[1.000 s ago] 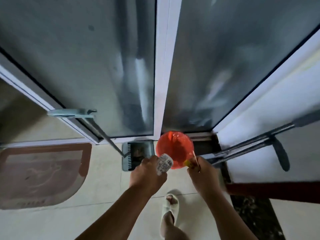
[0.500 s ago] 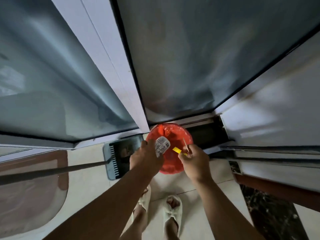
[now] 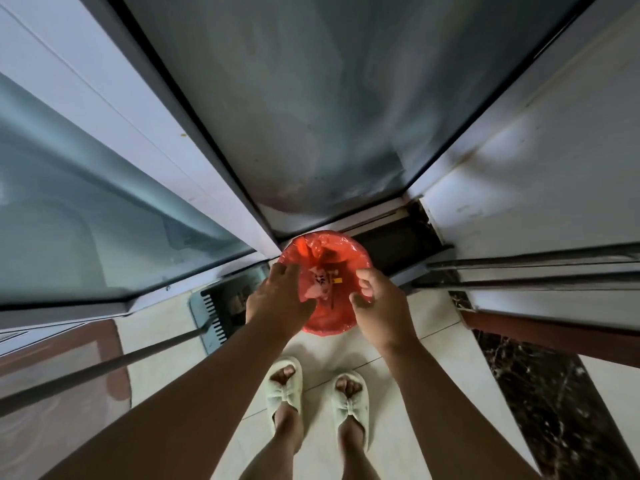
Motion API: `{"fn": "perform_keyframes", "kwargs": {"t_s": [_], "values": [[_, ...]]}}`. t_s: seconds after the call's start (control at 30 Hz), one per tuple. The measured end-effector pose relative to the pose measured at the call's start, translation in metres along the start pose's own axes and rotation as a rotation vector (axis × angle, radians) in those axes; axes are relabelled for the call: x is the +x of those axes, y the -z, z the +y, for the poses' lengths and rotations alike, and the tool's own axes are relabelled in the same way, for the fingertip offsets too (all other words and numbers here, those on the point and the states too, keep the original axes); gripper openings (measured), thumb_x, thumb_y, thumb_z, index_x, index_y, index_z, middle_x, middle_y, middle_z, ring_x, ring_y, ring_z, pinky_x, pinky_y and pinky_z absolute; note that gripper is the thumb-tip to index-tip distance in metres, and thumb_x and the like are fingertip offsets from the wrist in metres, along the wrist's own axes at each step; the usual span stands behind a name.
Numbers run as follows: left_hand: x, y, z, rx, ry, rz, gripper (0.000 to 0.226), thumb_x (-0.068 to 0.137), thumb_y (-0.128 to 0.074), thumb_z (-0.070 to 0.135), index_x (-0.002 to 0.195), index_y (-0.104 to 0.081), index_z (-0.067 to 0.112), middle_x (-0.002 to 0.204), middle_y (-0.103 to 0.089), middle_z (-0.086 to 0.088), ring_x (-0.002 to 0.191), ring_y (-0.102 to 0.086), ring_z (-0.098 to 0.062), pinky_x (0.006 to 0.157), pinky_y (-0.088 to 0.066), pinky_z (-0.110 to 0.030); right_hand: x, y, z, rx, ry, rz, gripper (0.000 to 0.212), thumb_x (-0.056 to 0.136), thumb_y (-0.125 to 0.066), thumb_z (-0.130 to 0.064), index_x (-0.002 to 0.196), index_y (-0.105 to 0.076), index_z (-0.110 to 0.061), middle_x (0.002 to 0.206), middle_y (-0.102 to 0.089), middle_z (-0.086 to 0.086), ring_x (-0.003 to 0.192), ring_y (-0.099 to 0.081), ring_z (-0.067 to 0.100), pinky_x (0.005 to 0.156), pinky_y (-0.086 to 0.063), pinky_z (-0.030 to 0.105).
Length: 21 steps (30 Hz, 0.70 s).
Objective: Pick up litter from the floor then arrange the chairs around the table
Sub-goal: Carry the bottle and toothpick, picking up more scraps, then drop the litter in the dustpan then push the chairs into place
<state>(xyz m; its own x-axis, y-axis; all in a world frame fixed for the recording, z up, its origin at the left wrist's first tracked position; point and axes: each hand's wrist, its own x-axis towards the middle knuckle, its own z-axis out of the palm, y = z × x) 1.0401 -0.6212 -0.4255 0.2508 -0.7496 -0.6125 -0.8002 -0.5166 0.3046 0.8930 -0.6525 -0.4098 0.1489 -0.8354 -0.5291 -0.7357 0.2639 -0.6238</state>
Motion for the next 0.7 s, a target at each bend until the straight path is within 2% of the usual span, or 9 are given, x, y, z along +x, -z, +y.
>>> {"fn": "perform_keyframes", "kwargs": {"t_s": [0.1, 0.2, 0.3, 0.47, 0.53, 0.6, 0.63, 0.7], "values": [[-0.019, 0.015, -0.002, 0.002, -0.023, 0.028, 0.049, 0.084, -0.057, 0.041, 0.130, -0.043, 0.031, 0.130, -0.055, 0.000, 0.115, -0.056, -0.023, 0.089, -0.050, -0.040, -0.016, 0.011, -0.009, -0.017, 0.013, 0.004, 0.030, 0.087, -0.058, -0.012, 0.118, -0.057, -0.012, 0.115, -0.066, 0.009, 0.106, -0.062, 0.020, 0.093, -0.049, 0.031], [-0.048, 0.040, -0.002, -0.011, -0.022, 0.079, 0.034, 0.086, -0.051, 0.044, 0.120, -0.051, 0.036, 0.113, -0.067, 0.002, 0.101, -0.063, -0.020, 0.085, -0.053, -0.038, -0.037, 0.027, -0.026, -0.075, 0.077, 0.017, 0.023, 0.086, -0.061, -0.016, 0.108, -0.063, -0.012, 0.106, -0.070, 0.009, 0.097, -0.065, 0.020, 0.088, -0.052, 0.037], [-0.085, 0.067, 0.002, 0.010, -0.009, 0.121, 0.024, 0.089, -0.049, 0.041, 0.110, -0.058, 0.032, 0.105, -0.069, 0.002, 0.094, -0.065, -0.020, 0.078, -0.049, -0.031, -0.063, 0.046, -0.046, -0.125, 0.155, 0.006, 0.019, 0.085, -0.061, -0.017, 0.104, -0.065, -0.013, 0.100, -0.071, 0.008, 0.090, -0.066, 0.019, 0.083, -0.053, 0.034], [-0.171, 0.100, 0.002, -0.031, 0.047, 0.177, 0.020, 0.086, -0.052, 0.037, 0.102, -0.061, 0.030, 0.108, -0.065, 0.004, 0.086, -0.057, -0.015, 0.071, -0.043, -0.027, -0.115, 0.068, -0.074, -0.224, 0.312, -0.064, 0.018, 0.088, -0.056, -0.025, 0.102, -0.064, -0.017, 0.096, -0.069, 0.000, 0.081, -0.058, 0.008, 0.075, -0.048, 0.023], [-0.213, 0.103, -0.002, -0.053, 0.110, 0.193, 0.023, 0.086, -0.053, 0.039, 0.105, -0.059, 0.028, 0.113, -0.064, 0.002, 0.095, -0.059, -0.020, 0.074, -0.041, -0.028, -0.140, 0.074, -0.086, -0.257, 0.386, -0.124, 0.017, 0.090, -0.053, -0.026, 0.102, -0.063, -0.018, 0.094, -0.068, 0.000, 0.080, -0.059, 0.009, 0.075, -0.049, 0.023], [-0.253, 0.100, -0.009, -0.061, 0.159, 0.248, 0.025, 0.088, -0.051, 0.038, 0.108, -0.058, 0.025, 0.118, -0.063, 0.001, 0.105, -0.060, -0.024, 0.082, -0.044, -0.030, -0.163, 0.076, -0.096, -0.280, 0.479, -0.192, 0.016, 0.090, -0.051, -0.026, 0.093, -0.063, -0.016, 0.084, -0.070, 0.004, 0.071, -0.061, 0.013, 0.067, -0.049, 0.020], [-0.276, 0.098, -0.014, -0.072, 0.190, 0.286, 0.026, 0.089, -0.050, 0.038, 0.109, -0.058, 0.024, 0.118, -0.063, 0.001, 0.105, -0.060, -0.023, 0.085, -0.047, -0.031, -0.176, 0.075, -0.100, -0.289, 0.548, -0.219, 0.015, 0.089, -0.053, -0.025, 0.087, -0.063, -0.014, 0.077, -0.069, 0.005, 0.066, -0.061, 0.014, 0.061, -0.047, 0.020], [-0.322, 0.092, -0.025, -0.119, 0.270, 0.356, 0.026, 0.089, -0.050, 0.040, 0.108, -0.058, 0.025, 0.114, -0.064, 0.002, 0.100, -0.062, -0.020, 0.083, -0.050, -0.030, -0.204, 0.070, -0.110, -0.329, 0.675, -0.250, 0.011, 0.086, -0.058, -0.021, 0.086, -0.065, -0.012, 0.078, -0.070, 0.004, 0.069, -0.062, 0.018, 0.063, -0.048, 0.029]]}}
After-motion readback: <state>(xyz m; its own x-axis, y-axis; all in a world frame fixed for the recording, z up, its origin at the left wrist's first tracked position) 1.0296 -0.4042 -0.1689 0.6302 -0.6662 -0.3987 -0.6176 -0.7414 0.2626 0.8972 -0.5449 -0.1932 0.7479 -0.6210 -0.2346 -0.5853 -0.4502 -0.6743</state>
